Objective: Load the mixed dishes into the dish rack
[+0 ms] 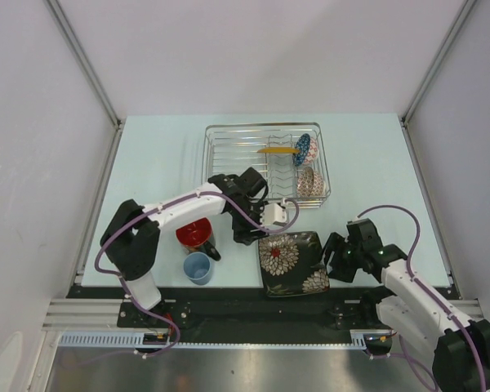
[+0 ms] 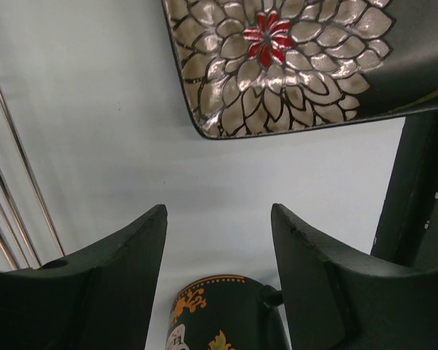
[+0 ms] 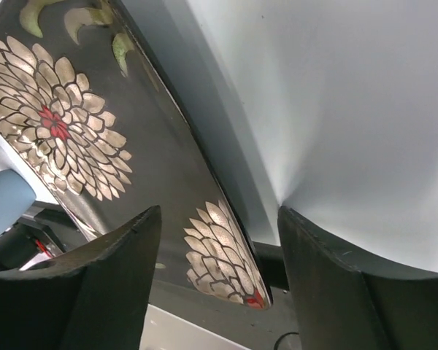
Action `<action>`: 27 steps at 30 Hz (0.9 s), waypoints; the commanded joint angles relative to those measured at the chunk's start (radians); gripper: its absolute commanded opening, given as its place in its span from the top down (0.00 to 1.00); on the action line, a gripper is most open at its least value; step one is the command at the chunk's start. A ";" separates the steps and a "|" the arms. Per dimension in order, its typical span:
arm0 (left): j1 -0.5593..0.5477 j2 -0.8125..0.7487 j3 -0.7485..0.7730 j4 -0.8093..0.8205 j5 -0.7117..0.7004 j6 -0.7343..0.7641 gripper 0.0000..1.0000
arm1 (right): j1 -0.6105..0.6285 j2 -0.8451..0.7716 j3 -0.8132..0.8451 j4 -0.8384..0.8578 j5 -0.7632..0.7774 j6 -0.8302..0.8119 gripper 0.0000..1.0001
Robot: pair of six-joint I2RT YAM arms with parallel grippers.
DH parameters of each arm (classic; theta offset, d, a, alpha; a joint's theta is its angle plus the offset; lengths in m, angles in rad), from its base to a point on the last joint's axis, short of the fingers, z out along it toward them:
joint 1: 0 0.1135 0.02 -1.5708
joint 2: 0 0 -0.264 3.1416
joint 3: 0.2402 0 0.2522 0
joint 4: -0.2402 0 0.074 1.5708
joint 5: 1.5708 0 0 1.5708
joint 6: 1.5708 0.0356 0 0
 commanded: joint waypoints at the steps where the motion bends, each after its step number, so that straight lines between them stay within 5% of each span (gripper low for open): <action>1: -0.027 0.008 -0.018 0.074 -0.028 -0.017 0.36 | -0.007 0.024 -0.012 0.103 -0.041 0.010 0.34; 27: -0.130 0.123 -0.085 0.209 -0.043 -0.003 0.35 | -0.022 0.179 -0.046 0.254 -0.076 -0.039 0.40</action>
